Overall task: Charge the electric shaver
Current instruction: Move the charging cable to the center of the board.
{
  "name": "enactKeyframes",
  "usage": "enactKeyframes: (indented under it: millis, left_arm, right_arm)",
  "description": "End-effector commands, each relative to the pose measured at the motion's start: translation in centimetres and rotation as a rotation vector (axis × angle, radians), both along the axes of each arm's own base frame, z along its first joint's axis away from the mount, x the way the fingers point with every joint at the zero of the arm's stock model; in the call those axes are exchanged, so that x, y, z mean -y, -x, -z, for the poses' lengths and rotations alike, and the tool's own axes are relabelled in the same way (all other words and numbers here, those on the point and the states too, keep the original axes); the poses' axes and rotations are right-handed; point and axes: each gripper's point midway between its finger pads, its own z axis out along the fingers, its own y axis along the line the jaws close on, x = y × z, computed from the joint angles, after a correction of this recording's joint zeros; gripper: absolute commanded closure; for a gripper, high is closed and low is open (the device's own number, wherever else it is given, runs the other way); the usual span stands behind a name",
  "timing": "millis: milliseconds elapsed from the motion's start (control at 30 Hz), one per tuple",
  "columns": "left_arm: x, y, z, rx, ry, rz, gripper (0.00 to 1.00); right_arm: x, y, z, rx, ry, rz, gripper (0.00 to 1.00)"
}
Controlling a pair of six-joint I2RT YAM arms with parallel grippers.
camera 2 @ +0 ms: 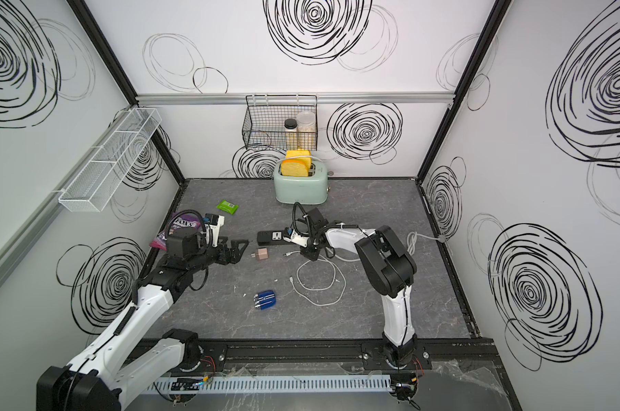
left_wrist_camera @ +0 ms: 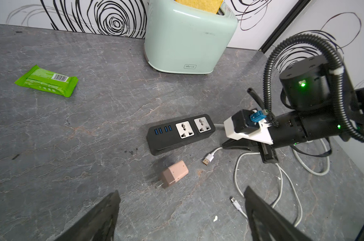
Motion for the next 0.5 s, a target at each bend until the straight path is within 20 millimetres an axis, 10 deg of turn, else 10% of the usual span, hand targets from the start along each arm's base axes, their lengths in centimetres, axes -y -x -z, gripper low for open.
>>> enactKeyframes:
  millis: [0,267,467]
  left_arm:
    - [1.0,-0.3,-1.8,0.030,0.048,0.032,0.03]
    - [2.6,-0.3,-1.2,0.004,0.058,0.072,0.03]
    - [2.7,-0.4,-1.5,0.008,0.051,0.071,0.03]
  right_arm:
    - [0.9,1.8,-0.2,0.021,0.014,-0.020,1.00]
    - [-0.9,1.9,-6.2,0.185,-0.182,-0.052,1.00]
    - [-1.5,3.1,-4.2,0.153,-0.105,-0.152,0.73]
